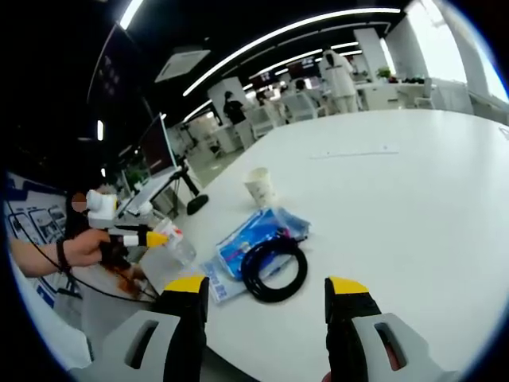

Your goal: Arrange the tabletop items into an orderly group along one side of the table until the central work area is clear of visible clutter.

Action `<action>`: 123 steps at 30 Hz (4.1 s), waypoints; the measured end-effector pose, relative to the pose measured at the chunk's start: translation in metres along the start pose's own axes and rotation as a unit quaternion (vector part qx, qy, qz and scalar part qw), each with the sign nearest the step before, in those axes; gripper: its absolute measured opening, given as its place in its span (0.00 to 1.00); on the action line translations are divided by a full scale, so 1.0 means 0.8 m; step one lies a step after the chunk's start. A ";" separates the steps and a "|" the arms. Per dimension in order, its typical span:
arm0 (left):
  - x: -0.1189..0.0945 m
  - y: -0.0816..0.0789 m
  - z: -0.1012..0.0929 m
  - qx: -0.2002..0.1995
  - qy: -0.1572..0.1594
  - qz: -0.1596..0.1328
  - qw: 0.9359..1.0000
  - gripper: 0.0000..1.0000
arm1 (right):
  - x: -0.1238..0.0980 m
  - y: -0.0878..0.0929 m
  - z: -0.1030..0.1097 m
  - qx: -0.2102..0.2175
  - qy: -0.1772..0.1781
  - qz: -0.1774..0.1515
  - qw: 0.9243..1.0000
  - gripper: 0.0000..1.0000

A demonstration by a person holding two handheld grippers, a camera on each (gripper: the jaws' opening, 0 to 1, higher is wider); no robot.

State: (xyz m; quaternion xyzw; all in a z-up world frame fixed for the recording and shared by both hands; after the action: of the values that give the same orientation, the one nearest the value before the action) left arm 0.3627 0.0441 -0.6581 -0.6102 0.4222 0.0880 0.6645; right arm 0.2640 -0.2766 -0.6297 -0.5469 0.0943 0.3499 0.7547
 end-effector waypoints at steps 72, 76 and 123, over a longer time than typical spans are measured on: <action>0.192 -0.183 0.014 -0.048 -0.017 -0.047 0.998 0.37 | 0.000 0.012 -0.020 -0.018 -0.019 0.049 0.998 0.59; 0.190 -0.186 0.014 -0.058 -0.016 -0.052 0.997 0.38 | -0.008 0.007 -0.027 -0.018 -0.017 0.042 0.999 0.60; 0.016 -0.018 -0.050 -0.103 0.003 -0.052 0.993 0.44 | -0.012 0.036 -0.011 0.004 -0.031 0.025 0.999 0.61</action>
State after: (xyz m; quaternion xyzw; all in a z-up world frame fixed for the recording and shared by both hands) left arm 0.3620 0.0004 -0.6520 -0.6968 0.3804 0.0946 0.6007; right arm 0.2410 -0.2840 -0.6499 -0.5299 0.0860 0.3849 0.7507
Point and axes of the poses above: the point that each gripper's makers call its tool centre point, and the gripper's own axes: x roughly forward along the fingers, z roughly to its left, y roughly out of its underside, the point moved 3 cm from there along -x, roughly backward along the fingers, and after that the axes turned 1 degree about y, right-handed, at the moved point
